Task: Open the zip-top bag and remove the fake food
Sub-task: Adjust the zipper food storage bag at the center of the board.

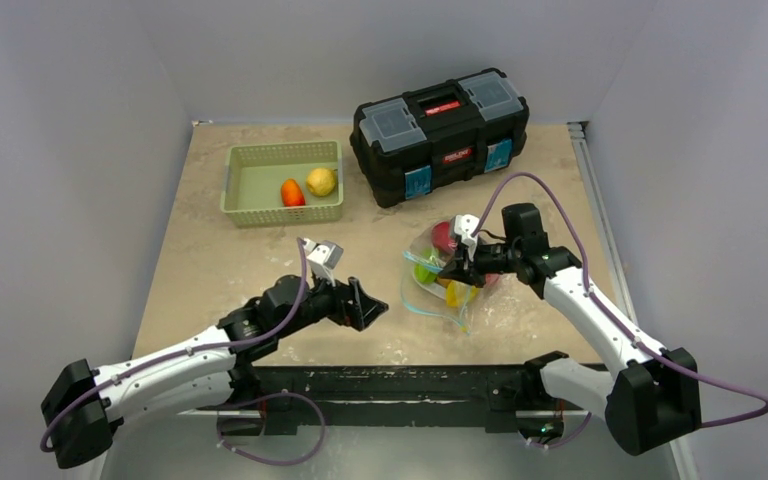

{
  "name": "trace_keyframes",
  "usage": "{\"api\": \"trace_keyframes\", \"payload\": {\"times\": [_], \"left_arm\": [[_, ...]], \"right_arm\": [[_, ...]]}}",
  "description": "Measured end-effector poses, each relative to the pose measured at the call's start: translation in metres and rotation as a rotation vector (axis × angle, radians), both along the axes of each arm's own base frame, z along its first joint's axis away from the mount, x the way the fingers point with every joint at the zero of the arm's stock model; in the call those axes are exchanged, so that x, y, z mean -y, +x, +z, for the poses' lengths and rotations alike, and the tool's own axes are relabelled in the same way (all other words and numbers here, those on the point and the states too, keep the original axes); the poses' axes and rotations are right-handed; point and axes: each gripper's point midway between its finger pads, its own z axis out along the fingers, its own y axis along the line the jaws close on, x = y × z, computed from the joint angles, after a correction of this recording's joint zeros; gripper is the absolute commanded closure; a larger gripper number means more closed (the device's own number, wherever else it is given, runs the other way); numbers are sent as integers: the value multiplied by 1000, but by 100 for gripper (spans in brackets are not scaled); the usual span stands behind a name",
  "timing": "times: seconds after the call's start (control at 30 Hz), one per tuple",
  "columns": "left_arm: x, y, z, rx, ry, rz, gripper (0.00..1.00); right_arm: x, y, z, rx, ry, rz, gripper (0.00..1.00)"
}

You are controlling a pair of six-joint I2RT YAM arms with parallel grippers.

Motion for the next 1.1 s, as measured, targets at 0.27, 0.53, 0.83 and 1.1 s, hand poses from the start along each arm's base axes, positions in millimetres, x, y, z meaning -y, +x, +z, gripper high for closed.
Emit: {"api": "trace_keyframes", "payload": {"times": [0.27,0.53,0.83,1.1], "left_arm": [[17,-6,-7,21,22,-15,5],[37,-2,-2,39,10,-18,9],[67,-1,20,63,-34,-55,18],[97,-7,35,70,-64,-102,31]], "right_arm": [[-6,-8,5,-12,39,49,100],[-11,-14,5,-13,43,75,100],[-12,-15,6,-15,50,83,100],[-13,-16,6,-15,50,86,100]]}}
